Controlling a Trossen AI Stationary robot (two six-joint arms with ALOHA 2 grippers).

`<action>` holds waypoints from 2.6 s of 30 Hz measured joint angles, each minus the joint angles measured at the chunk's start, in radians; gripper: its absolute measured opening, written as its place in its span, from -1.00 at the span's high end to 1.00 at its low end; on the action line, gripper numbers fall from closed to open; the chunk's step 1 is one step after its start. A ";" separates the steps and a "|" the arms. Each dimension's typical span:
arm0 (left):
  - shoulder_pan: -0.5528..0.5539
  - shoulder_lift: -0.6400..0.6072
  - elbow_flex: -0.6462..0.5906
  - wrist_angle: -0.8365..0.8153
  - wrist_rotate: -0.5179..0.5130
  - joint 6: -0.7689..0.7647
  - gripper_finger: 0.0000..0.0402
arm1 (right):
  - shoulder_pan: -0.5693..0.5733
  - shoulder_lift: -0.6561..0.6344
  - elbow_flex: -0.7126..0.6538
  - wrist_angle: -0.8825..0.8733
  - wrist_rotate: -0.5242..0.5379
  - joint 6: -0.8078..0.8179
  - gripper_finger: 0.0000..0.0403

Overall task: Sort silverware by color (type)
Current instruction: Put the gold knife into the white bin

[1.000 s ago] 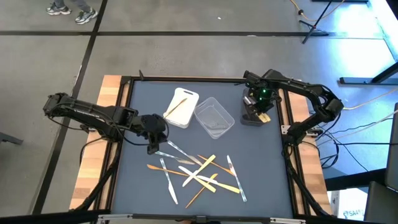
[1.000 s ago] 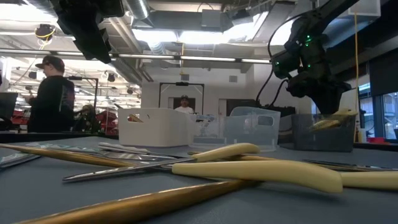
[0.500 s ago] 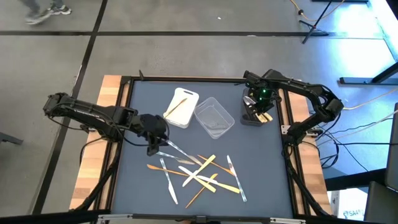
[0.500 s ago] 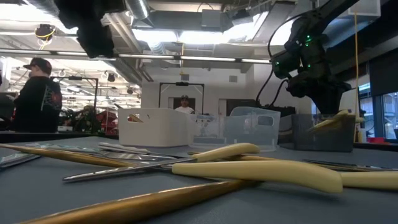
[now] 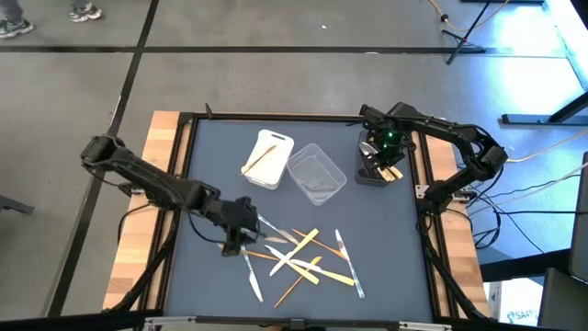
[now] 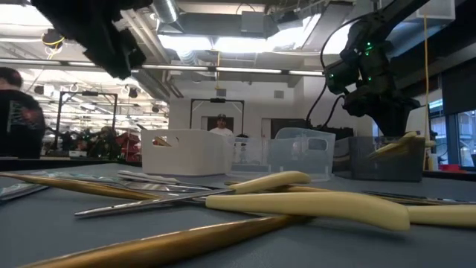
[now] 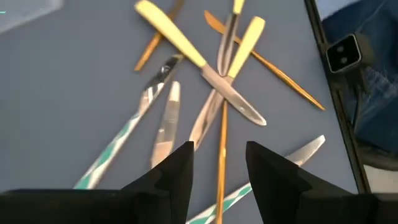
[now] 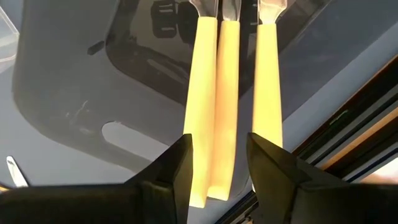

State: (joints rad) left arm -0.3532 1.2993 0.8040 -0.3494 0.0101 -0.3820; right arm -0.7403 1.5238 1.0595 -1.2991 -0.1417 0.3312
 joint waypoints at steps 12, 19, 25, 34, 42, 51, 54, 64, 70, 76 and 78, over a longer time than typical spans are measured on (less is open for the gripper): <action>-0.088 0.240 0.000 0.078 -0.001 -0.001 0.30 | 0.000 0.000 0.000 0.000 0.000 0.000 0.31; -0.116 0.319 0.000 0.083 -0.001 -0.002 0.30 | 0.000 0.000 0.000 0.000 0.000 0.000 0.31; -0.118 0.346 0.000 0.085 -0.002 -0.007 0.30 | 0.000 0.000 0.000 0.001 0.000 0.000 0.31; -0.121 0.350 0.000 0.089 -0.032 -0.008 0.30 | 0.000 0.000 0.000 0.001 0.000 0.000 0.31; -0.121 0.351 0.000 0.090 -0.051 -0.008 0.30 | 0.000 0.000 0.000 0.017 0.000 0.000 0.31; -0.122 0.351 0.000 0.089 -0.046 -0.001 0.30 | 0.000 0.000 0.000 0.024 0.000 0.000 0.31; -0.122 0.351 0.000 0.089 -0.046 -0.001 0.30 | 0.000 0.000 0.000 0.024 0.000 0.000 0.31; -0.122 0.351 0.000 0.085 -0.050 0.000 0.30 | 0.000 0.000 0.000 0.024 0.000 0.000 0.31; -0.125 0.351 0.000 0.070 -0.051 0.001 0.30 | 0.000 0.000 0.000 0.023 0.000 0.000 0.31; -0.125 0.357 0.000 0.072 -0.071 0.010 0.30 | 0.000 0.000 0.000 0.020 0.000 0.000 0.31; -0.125 0.372 0.001 0.076 -0.072 0.012 0.30 | 0.000 0.000 0.000 0.010 -0.002 0.000 0.31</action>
State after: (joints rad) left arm -0.4782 1.6709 0.8047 -0.2732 -0.0621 -0.3702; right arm -0.7401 1.5238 1.0592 -1.2892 -0.1436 0.3310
